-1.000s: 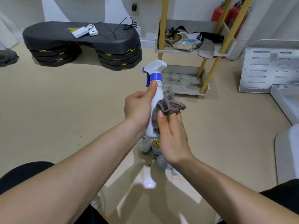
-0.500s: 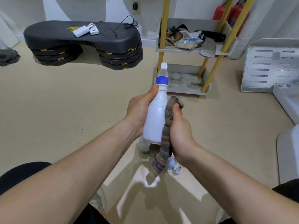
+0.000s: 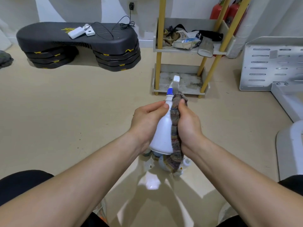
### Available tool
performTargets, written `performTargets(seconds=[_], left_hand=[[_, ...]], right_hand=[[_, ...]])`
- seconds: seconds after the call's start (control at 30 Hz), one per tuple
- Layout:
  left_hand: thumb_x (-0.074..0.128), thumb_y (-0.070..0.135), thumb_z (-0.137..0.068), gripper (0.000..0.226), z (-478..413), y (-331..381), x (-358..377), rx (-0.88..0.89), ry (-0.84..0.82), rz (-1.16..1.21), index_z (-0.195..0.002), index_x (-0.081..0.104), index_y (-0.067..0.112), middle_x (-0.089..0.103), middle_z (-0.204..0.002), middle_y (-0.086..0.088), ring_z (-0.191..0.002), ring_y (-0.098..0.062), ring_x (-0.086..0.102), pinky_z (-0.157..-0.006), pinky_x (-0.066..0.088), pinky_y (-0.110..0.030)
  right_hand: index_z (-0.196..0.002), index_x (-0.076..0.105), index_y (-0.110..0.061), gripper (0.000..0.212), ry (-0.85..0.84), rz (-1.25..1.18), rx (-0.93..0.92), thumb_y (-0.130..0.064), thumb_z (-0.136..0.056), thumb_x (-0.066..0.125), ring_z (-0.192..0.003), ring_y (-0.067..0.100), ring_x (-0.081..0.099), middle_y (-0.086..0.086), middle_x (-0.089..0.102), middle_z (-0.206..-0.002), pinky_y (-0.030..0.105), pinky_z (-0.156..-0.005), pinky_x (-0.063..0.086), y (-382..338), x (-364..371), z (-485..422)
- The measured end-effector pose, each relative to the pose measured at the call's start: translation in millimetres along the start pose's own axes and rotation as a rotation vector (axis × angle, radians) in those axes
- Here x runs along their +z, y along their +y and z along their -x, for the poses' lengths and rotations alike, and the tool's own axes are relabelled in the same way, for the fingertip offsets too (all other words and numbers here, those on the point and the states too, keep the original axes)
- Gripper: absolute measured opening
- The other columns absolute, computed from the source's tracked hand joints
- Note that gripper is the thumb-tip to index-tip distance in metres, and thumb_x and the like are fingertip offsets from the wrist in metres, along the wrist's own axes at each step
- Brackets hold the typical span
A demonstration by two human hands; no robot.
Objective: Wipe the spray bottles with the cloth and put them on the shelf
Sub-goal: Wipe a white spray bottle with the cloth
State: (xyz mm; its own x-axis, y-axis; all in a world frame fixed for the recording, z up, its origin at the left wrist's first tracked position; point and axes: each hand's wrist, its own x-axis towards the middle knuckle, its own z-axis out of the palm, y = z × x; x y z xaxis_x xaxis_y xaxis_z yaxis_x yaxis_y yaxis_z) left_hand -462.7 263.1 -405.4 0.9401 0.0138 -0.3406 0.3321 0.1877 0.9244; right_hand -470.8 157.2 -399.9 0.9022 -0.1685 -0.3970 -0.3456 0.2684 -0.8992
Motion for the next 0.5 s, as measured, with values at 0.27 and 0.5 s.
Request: performTargets(seconds=[0.27, 0.5], left_hand=[[0.064, 0.01, -0.089, 0.014, 4.8, 4.1, 4.9, 0.185, 0.094, -0.082, -0.091, 0.078, 0.013, 0.078, -0.09, -0.004, -0.085, -0.023, 0.073, -0.077, 0.057, -0.034], [0.079, 0.032, -0.085, 0.023, 2.4, 4.8, 10.2, 0.227, 0.053, -0.089, -0.094, 0.07, 0.012, 0.075, -0.087, -0.005, -0.077, -0.018, 0.072, -0.069, 0.056, -0.029]], right_hand=[[-0.072, 0.069, -0.017, 0.034, 0.0, 0.004, 0.135, -0.036, -0.098, 0.059, -0.063, 0.024, 0.063, 0.004, 0.068, -0.065, 0.033, -0.068, 0.05, -5.1, 3.7, 2.3], [-0.086, 0.075, -0.018, 0.04, -0.032, 0.175, 0.017, -0.036, -0.104, 0.045, -0.077, 0.025, 0.074, 0.008, 0.078, -0.081, 0.039, -0.076, 0.059, -15.8, 8.3, 8.9]])
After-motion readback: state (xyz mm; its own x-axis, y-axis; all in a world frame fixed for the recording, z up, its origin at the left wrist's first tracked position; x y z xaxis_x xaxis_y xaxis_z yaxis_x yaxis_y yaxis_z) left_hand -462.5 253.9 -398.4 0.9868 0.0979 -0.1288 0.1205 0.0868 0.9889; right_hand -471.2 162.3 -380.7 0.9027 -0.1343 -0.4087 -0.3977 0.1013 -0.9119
